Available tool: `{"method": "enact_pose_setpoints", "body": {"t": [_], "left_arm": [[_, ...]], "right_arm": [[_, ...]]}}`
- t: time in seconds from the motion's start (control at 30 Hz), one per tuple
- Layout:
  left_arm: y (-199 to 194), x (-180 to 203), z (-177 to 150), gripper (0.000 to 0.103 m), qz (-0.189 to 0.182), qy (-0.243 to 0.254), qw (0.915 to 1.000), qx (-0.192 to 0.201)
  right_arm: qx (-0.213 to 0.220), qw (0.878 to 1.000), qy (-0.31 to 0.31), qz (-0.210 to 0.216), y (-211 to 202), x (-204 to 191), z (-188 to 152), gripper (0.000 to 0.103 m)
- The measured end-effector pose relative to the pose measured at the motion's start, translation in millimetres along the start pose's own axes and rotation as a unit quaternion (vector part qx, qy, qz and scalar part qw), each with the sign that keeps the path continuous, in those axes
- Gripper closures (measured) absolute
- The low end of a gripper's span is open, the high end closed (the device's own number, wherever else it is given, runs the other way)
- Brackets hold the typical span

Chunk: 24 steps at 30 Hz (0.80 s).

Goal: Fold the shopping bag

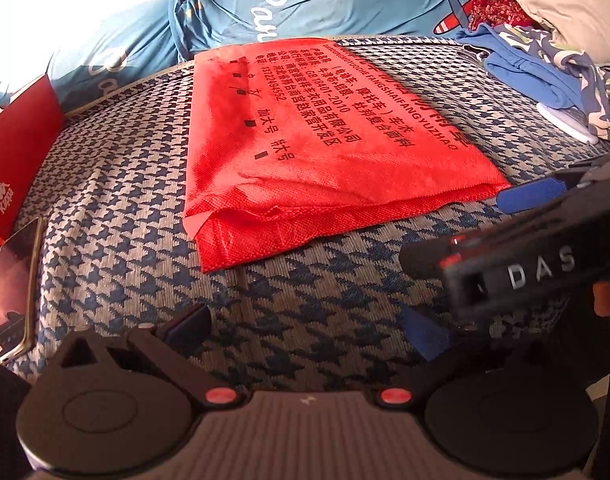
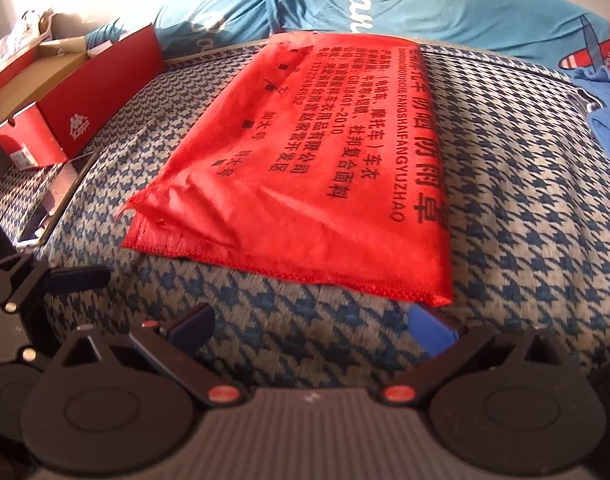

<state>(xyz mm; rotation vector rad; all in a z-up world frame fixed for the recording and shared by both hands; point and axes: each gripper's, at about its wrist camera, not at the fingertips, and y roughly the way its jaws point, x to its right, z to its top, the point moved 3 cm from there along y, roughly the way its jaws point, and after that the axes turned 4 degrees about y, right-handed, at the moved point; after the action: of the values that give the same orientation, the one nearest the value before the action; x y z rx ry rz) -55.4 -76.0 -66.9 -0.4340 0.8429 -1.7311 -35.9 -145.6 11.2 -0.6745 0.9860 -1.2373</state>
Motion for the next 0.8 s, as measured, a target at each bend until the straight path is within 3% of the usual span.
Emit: {"method": "enact_pose_setpoints", "body": {"t": [0.53, 0.8], "left_arm": [[-0.5, -1.7, 0.2, 0.0, -0.004, -0.011, 0.9999, 0.007], [-7.7, -15.1, 5.3, 0.0, -0.002, -0.052, 0.9982, 0.029]], "right_arm": [[0.024, 0.998, -0.034, -0.04, 9.8, -5.5, -2.0, 0.0], [0.05, 0.998, 0.028, -0.032, -12.9, 10.3, 0.8, 0.0]]}}
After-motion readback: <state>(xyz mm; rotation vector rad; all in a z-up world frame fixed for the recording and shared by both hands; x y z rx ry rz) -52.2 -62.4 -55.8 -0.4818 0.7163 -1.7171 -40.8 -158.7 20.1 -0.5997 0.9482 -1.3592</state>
